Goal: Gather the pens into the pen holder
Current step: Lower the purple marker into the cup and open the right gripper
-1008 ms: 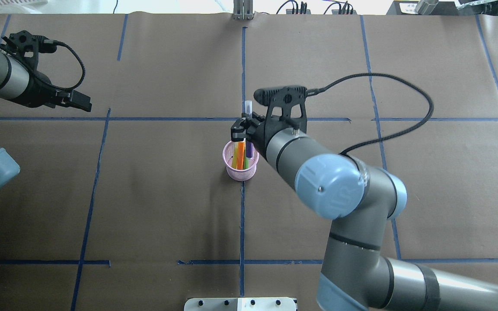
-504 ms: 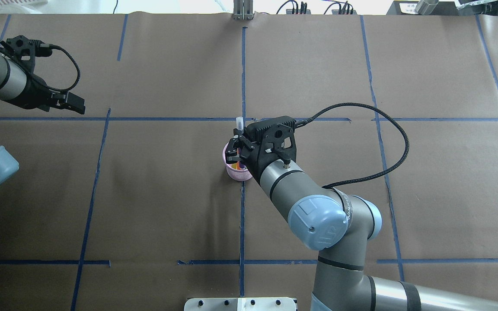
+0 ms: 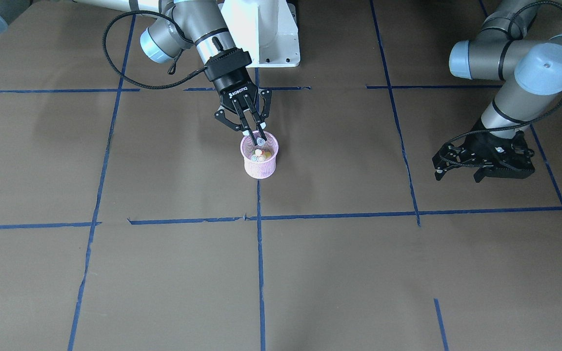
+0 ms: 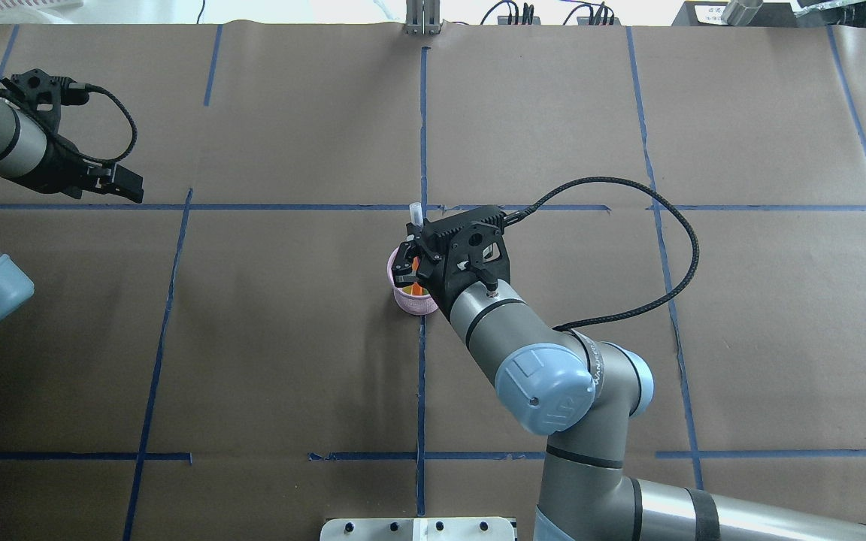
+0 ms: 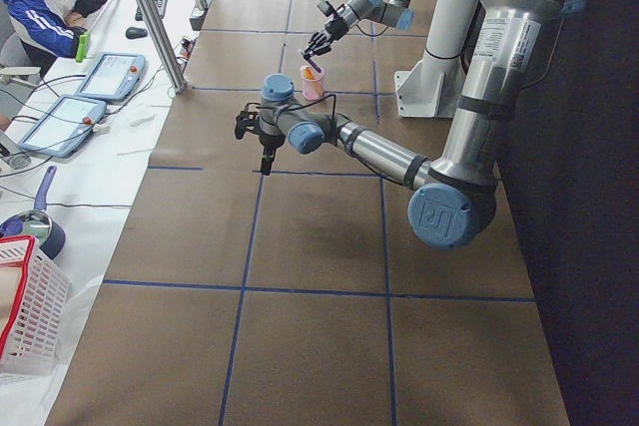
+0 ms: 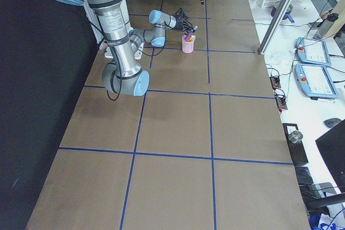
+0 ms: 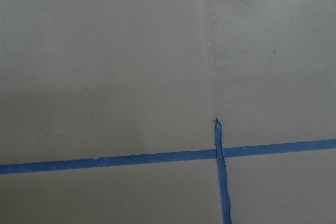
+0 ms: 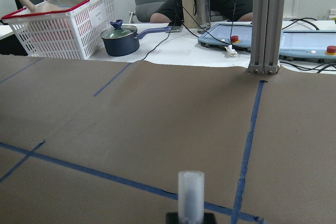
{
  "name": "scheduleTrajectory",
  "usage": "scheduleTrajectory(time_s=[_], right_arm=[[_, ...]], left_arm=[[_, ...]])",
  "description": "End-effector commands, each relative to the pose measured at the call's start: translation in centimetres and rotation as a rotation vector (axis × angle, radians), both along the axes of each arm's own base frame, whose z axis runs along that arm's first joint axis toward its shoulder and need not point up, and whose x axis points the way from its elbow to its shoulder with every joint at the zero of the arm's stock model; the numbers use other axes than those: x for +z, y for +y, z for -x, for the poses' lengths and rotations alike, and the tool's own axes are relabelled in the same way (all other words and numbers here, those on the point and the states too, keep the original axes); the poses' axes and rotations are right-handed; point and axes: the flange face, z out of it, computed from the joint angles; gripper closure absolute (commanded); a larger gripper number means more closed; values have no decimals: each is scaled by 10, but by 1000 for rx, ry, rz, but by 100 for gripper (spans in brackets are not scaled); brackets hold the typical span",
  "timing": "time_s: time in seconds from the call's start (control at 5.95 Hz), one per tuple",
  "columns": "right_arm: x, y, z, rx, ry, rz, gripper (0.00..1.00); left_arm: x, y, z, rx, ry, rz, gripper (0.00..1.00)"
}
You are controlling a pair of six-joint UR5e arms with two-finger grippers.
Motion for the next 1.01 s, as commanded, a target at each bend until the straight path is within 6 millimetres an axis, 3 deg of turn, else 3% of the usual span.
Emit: scheduleTrajectory(time_s=[0.0,0.17,0.34,0.67,0.84], right_arm=[[6,9,13,13,19,-1,96],[4,11,14,12,14,-2,69],[0,11,15,13,11,-4,1],[-14,12,6,10,-31,-15,0],[-43,11,-21,-61,-76,-19,0]], left_arm=[[1,-1,-1,0,-1,3,0],[1,0,-1,0,0,2,0],[1,-1,-1,0,-1,3,0],[1,-1,0,-1,0,2,0],[2,-4,9,-6,7,13,0]])
